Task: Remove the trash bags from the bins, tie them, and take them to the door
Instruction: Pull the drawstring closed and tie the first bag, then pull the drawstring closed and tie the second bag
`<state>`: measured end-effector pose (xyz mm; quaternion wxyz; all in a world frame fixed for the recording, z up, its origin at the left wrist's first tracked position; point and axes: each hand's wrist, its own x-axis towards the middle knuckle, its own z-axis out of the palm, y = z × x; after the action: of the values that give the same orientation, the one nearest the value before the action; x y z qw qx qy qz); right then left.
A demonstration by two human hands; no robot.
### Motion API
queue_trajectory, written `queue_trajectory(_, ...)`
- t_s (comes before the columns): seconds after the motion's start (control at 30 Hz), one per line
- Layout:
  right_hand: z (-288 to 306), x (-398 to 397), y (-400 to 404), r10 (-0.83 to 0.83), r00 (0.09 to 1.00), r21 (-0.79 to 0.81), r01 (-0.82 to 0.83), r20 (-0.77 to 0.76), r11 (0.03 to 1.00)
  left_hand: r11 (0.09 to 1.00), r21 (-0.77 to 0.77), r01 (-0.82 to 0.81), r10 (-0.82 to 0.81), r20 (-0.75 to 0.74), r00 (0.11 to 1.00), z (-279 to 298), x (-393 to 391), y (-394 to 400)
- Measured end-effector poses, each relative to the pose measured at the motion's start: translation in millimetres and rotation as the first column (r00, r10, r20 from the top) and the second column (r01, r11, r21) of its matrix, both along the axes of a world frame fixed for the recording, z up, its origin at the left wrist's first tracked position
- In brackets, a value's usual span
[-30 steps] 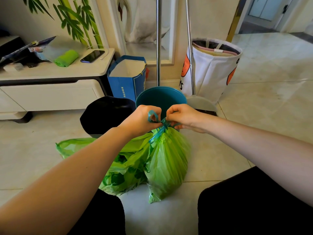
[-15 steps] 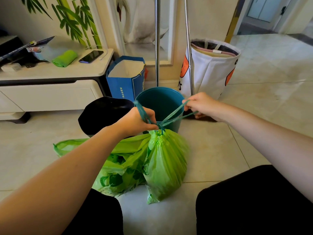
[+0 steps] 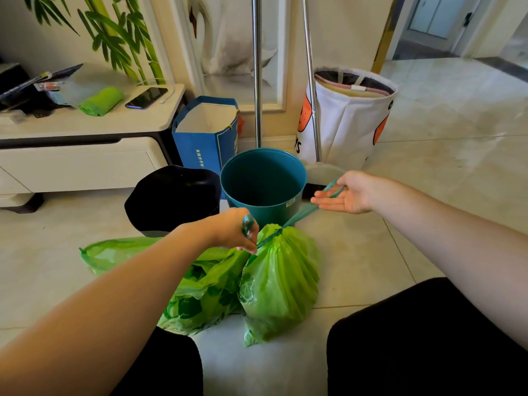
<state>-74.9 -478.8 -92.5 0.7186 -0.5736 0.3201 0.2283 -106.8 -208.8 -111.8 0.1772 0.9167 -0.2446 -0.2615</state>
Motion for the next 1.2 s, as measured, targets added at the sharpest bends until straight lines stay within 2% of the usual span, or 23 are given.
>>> queue_trajectory(0.07, -6, 0, -3, 0.018, 0.999, -0.057, -0.020, -0.033, 0.998, 0.999, 0.051, 0.005, -0.002, -0.045, 0.999, -6, 0, -2)
queue_trajectory(0.17, -11, 3, -8, 0.030, 0.999, -0.154, -0.036, -0.039, 0.987, 0.997, 0.037, -0.063, 0.069, -0.191, 0.979, -6, 0, 4)
queue_trajectory(0.27, -12, 6, -9, 0.056, 0.998, -0.247, -0.061, -0.026, 0.967, 0.959, -0.046, -0.281, 0.254, -0.303, 0.919, 3, 4, 20)
queue_trajectory(0.4, -8, 9, 4, 0.132, 0.990, -0.453, -0.093, 0.057, 0.886, 0.841, -0.163, -0.516, 0.450, -0.319, 0.834, 10, 9, 52)
queue_trajectory(0.43, -9, 10, 8, 0.198, 0.975, -0.574, -0.106, 0.101, 0.812, 0.813, -0.182, -0.553, 0.483, -0.321, 0.815, 10, 9, 59)
queue_trajectory(0.47, -9, 12, 11, 0.313, 0.942, -0.739, -0.125, 0.120, 0.662, 0.799, -0.179, -0.574, 0.507, -0.313, 0.803, 9, 9, 66)
queue_trajectory(0.5, -8, 12, 16, 0.436, 0.895, -0.881, -0.131, 0.092, 0.455, 0.799, -0.161, -0.580, 0.520, -0.300, 0.800, 9, 8, 73)
queue_trajectory(0.53, -7, 12, 20, 0.536, 0.843, -0.961, -0.111, 0.044, 0.253, 0.812, -0.130, -0.569, 0.521, -0.279, 0.807, 10, 8, 80)
queue_trajectory(0.57, -4, 12, 27, 0.591, 0.806, -0.987, -0.076, 0.024, 0.144, 0.827, -0.100, -0.553, 0.517, -0.252, 0.818, 11, 8, 86)
queue_trajectory(0.6, -1, 12, 35, 0.631, 0.776, -0.995, -0.047, 0.022, 0.093, 0.845, -0.070, -0.530, 0.508, -0.207, 0.836, 13, 8, 93)
queue_trajectory(0.7, 1, 15, 69, 0.734, 0.679, -0.998, -0.030, 0.017, 0.051, 0.891, 0.029, -0.453, 0.454, -0.014, 0.891, 16, 3, 114)
queue_trajectory(0.83, -9, 12, 121, 0.879, 0.476, -0.981, -0.182, -0.034, 0.061, 0.896, 0.144, -0.421, 0.406, 0.123, 0.906, 21, -18, 142)
queue_trajectory(0.93, -22, 15, 158, 0.938, 0.330, -0.960, -0.279, -0.103, -0.007, 0.859, 0.178, -0.480, 0.432, 0.250, 0.866, 25, -33, 165)
queue_trajectory(1.07, -40, 21, 197, 0.962, 0.220, -0.932, -0.354, -0.159, -0.073, 0.786, 0.133, -0.604, 0.538, 0.337, 0.773, 28, -44, 195)
queue_trajectory(1.2, -64, 23, 227, 0.959, 0.072, -0.879, -0.424, -0.272, -0.217, 0.717, 0.105, -0.689, 0.594, 0.425, 0.683, 26, -54, 214)
